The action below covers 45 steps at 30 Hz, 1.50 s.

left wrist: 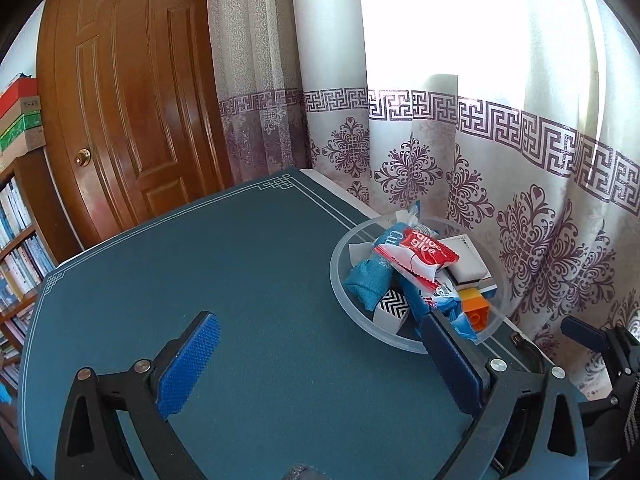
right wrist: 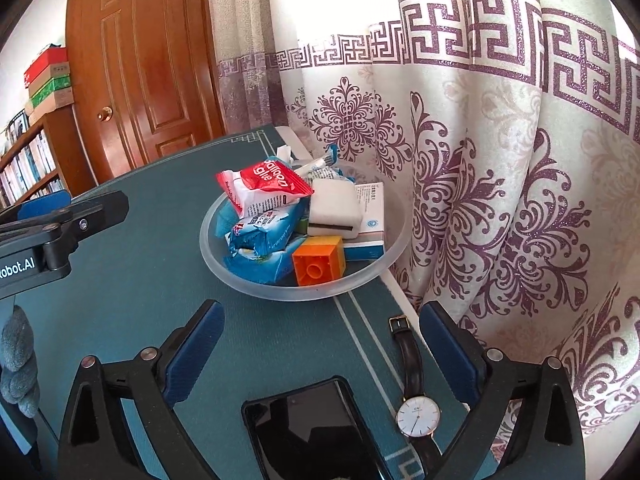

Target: Organize objects

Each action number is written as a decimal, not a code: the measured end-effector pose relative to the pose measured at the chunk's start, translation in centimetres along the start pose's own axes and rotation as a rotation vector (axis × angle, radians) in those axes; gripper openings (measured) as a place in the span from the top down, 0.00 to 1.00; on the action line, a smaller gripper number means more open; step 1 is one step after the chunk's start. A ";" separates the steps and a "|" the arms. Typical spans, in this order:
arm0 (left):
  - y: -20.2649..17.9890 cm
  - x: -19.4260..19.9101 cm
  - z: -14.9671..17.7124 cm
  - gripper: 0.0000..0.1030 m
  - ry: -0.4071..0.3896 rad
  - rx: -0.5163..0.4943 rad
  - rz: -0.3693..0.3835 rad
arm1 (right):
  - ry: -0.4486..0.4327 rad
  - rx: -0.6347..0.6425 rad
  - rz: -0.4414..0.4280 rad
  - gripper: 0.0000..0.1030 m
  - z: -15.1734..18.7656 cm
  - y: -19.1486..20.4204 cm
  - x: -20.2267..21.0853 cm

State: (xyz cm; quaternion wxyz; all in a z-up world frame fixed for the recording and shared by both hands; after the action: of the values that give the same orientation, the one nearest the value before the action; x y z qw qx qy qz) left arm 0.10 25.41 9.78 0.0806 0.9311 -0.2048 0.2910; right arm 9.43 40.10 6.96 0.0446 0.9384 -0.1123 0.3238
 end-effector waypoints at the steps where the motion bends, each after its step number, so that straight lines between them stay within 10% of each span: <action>1: -0.1 0.2 0.1 0.00 -0.003 -0.002 -0.005 | 0.000 0.003 0.001 0.04 -0.1 0.1 0.1; 45: -2.3 -1.8 1.4 0.00 0.113 -0.023 0.058 | 0.010 0.059 0.042 0.03 -0.6 0.2 -0.9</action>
State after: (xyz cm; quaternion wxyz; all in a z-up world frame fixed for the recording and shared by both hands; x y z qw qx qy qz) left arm 0.50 27.73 7.50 0.0941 0.9058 -0.2302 0.3431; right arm 8.39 40.17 6.87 0.0105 0.9351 -0.1221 0.3327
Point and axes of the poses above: each gripper's, at about its wrist camera, not at the fingertips, and x roughly against the way its jaws point, y to its left, z to its underside, the point moved 2 cm from there along -x, roughly the way its jaws point, and after that the axes turned 4 degrees about x, right-handed, at the moved point
